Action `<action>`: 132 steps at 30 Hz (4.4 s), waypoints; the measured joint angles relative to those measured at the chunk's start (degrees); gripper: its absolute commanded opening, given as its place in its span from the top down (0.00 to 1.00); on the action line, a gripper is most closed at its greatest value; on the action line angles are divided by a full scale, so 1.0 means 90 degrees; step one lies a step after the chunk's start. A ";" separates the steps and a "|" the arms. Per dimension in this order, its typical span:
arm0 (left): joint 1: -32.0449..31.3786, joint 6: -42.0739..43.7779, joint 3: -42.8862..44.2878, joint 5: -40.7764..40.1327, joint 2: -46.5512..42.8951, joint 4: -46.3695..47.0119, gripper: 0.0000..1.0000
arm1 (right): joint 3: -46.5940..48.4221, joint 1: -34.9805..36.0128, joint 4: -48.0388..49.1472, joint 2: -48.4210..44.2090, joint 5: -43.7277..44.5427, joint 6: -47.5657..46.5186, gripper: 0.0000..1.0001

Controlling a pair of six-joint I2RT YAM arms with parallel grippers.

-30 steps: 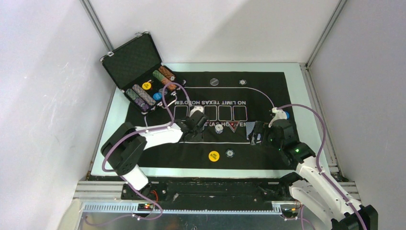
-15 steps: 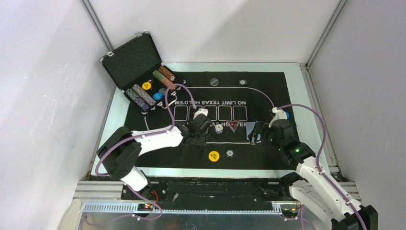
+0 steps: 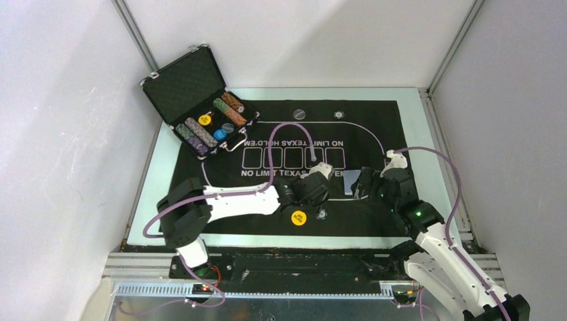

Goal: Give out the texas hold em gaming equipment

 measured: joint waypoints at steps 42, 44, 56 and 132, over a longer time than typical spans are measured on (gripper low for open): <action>0.0359 0.0002 0.0153 -0.0610 0.0668 -0.0126 0.18 | -0.0027 -0.0097 -0.0056 -0.0061 0.0017 0.0024 0.00; 0.0381 -0.0034 0.0153 -0.0612 0.0775 -0.0119 0.18 | -0.0027 -0.0109 -0.0056 -0.0061 0.0017 0.0024 0.00; 0.0476 -0.0041 0.0153 -0.0624 0.1010 -0.0087 0.35 | -0.0029 -0.0141 -0.0053 -0.0049 0.0017 0.0024 0.01; 0.1914 -0.2045 -0.3327 -0.3126 -0.5484 -0.1511 0.00 | -0.0374 0.2390 0.1200 0.2841 -0.0767 0.2725 0.37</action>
